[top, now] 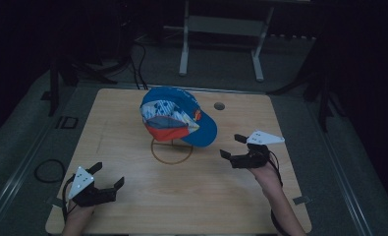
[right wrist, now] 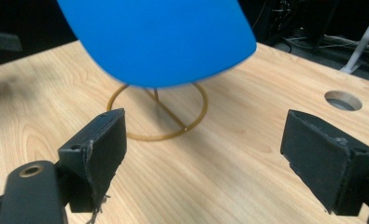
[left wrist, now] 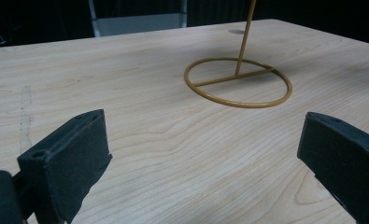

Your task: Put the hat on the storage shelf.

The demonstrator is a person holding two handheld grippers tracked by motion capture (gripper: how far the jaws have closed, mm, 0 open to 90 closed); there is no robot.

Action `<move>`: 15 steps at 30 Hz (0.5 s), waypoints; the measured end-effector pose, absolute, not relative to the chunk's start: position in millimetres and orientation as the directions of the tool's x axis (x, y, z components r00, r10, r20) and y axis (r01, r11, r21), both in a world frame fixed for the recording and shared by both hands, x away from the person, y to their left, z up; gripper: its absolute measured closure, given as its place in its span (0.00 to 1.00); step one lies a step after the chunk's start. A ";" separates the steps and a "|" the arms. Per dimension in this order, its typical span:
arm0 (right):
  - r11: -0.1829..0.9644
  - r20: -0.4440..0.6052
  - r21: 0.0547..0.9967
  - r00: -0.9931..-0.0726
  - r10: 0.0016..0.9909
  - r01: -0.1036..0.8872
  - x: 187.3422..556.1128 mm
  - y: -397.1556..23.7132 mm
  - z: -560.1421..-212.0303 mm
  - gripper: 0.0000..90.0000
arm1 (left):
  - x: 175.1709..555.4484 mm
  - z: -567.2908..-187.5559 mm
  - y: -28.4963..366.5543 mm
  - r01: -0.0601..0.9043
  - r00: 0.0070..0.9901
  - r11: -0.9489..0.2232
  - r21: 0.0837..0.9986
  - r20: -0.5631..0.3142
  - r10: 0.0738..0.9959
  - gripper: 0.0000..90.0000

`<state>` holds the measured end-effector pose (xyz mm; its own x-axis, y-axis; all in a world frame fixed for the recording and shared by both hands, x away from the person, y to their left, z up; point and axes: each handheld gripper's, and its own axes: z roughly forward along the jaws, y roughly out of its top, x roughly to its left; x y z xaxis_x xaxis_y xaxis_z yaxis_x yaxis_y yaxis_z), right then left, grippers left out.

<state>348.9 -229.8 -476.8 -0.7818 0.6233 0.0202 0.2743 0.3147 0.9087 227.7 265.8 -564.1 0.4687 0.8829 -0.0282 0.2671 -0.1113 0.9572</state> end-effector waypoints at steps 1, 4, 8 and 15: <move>0.318 0.019 0.908 -0.785 0.619 0.273 348.3 -230.7 -479.8 0.16 | 227.8 -564.1 265.7 0.268 0.468 -0.112 0.957 -0.027 0.883 0.03; 0.322 0.023 0.906 -0.793 0.609 0.274 346.7 -233.6 -488.4 0.16 | 227.8 -564.1 265.3 0.267 0.469 -0.114 0.957 -0.026 0.883 0.03; 0.325 0.028 0.904 -0.798 0.602 0.277 344.7 -235.8 -496.8 0.16 | 227.9 -564.3 265.3 0.267 0.470 -0.114 0.957 -0.026 0.882 0.03; 0.357 0.048 0.882 -0.812 0.582 0.308 341.8 -237.9 -524.6 0.17 | 228.2 -564.2 267.3 0.267 0.466 -0.114 0.957 -0.025 0.884 0.03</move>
<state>341.8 -237.9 -524.6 -0.8116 0.5822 0.0478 0.3081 0.3571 0.8818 228.2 267.3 -564.2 0.4663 0.8843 -0.0251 0.2675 -0.1139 0.9568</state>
